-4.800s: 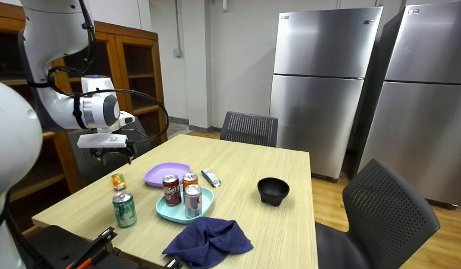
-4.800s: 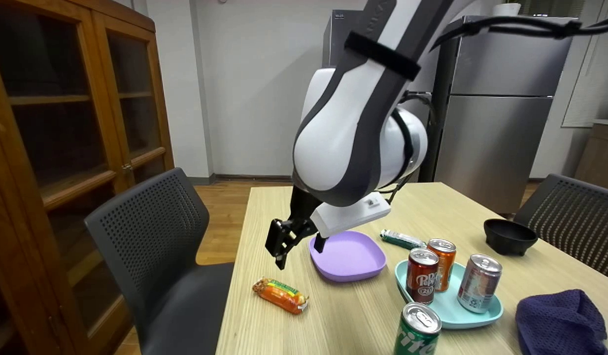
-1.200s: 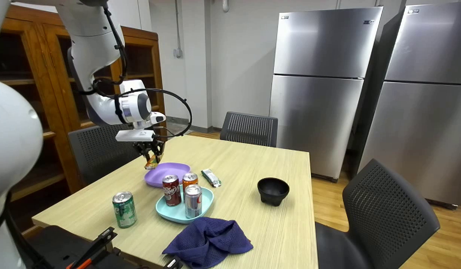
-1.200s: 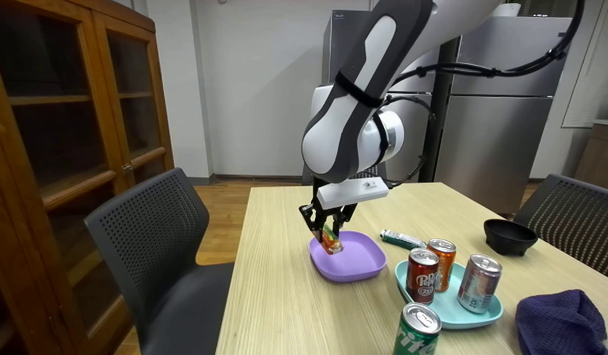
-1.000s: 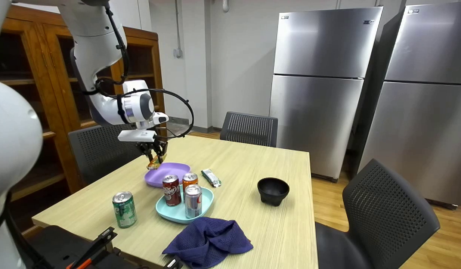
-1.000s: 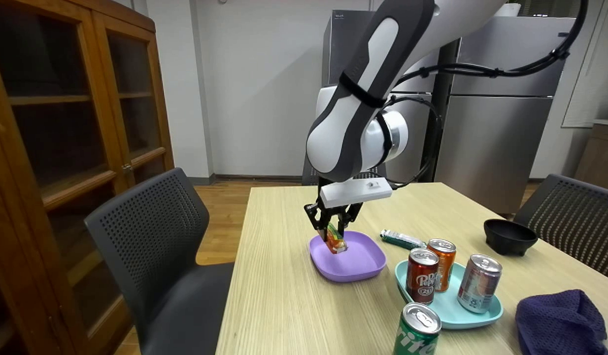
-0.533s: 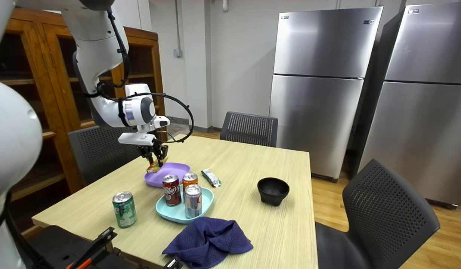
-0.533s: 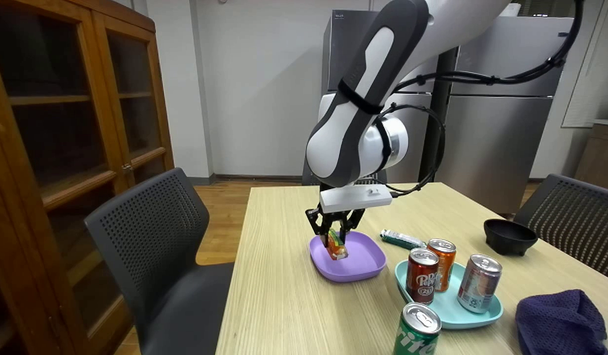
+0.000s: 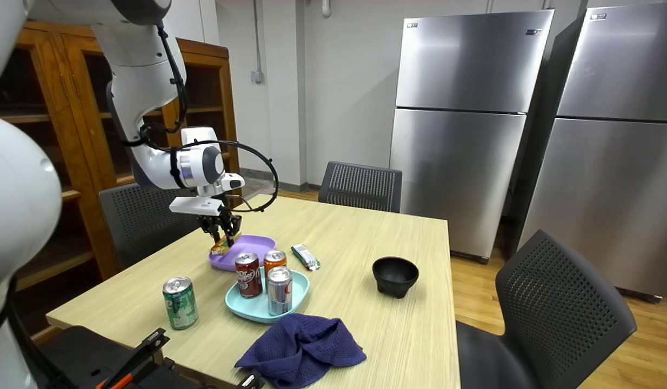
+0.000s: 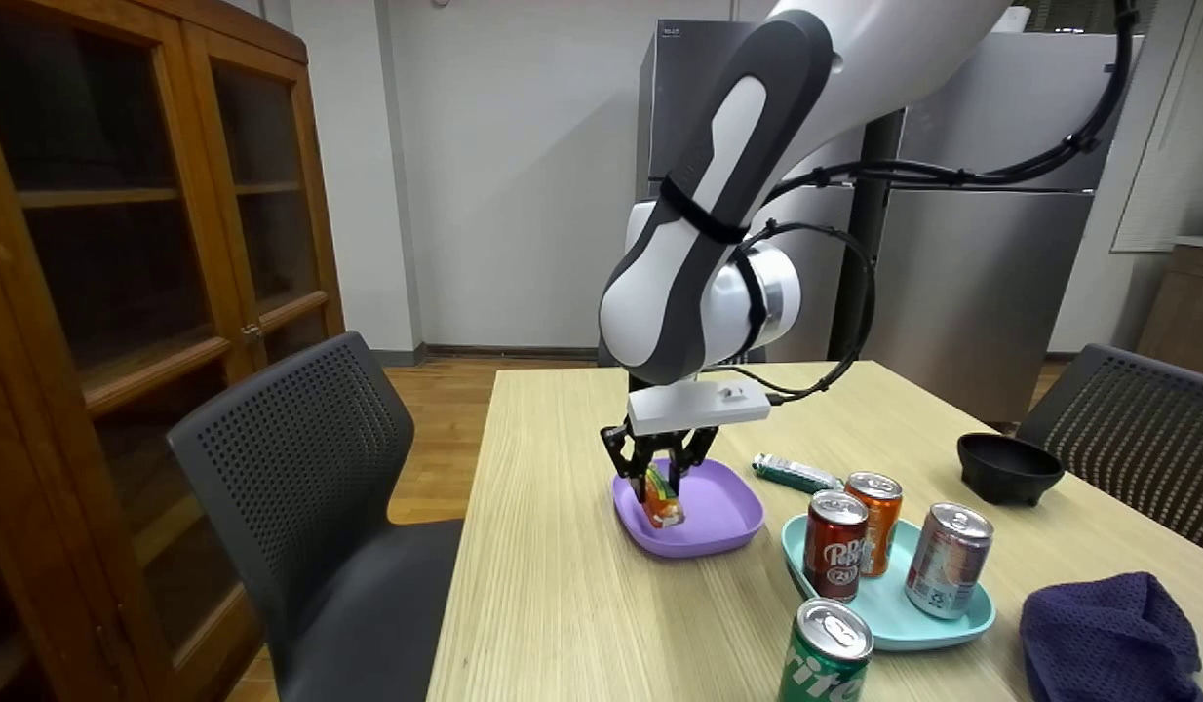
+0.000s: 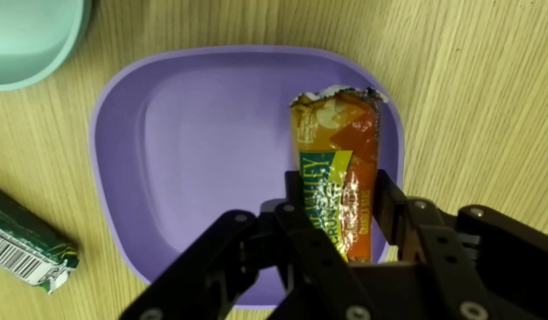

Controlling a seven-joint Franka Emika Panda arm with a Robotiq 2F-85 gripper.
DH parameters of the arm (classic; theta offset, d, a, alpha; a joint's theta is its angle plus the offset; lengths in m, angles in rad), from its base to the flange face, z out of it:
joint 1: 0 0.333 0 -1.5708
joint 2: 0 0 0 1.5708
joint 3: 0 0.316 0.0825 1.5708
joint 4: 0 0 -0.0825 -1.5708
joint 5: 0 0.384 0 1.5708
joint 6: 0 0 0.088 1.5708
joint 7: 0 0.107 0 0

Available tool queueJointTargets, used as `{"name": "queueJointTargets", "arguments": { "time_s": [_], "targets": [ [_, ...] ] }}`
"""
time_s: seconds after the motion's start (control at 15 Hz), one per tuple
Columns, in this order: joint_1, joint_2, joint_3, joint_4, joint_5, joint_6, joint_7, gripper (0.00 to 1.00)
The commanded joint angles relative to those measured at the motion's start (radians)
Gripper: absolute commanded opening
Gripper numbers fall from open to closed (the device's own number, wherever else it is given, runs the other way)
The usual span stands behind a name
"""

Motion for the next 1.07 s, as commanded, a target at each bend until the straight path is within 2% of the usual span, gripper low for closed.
{"name": "queueJointTargets", "arguments": {
  "time_s": [0.0, 0.07, 0.13, 0.2, 0.4, 0.53, 0.8, 1.0],
  "targets": [
    [-0.001, 0.006, 0.009, 0.027, 0.008, -0.019, 0.016, 0.17],
    [-0.003, 0.004, 0.013, 0.026, 0.009, -0.023, 0.013, 0.67],
    [-0.003, -0.002, 0.016, 0.019, 0.009, -0.018, 0.009, 0.68],
    [-0.001, -0.007, 0.016, 0.012, 0.007, -0.011, 0.011, 0.73],
    [0.004, -0.036, 0.016, -0.015, 0.002, 0.01, 0.012, 0.96],
    [0.01, -0.057, 0.011, -0.031, -0.003, 0.021, 0.017, 1.0],
    [0.02, -0.12, -0.009, -0.071, -0.007, 0.043, 0.046, 1.0],
    [0.054, -0.186, -0.054, -0.114, -0.037, 0.054, 0.098, 1.0]
  ]
}}
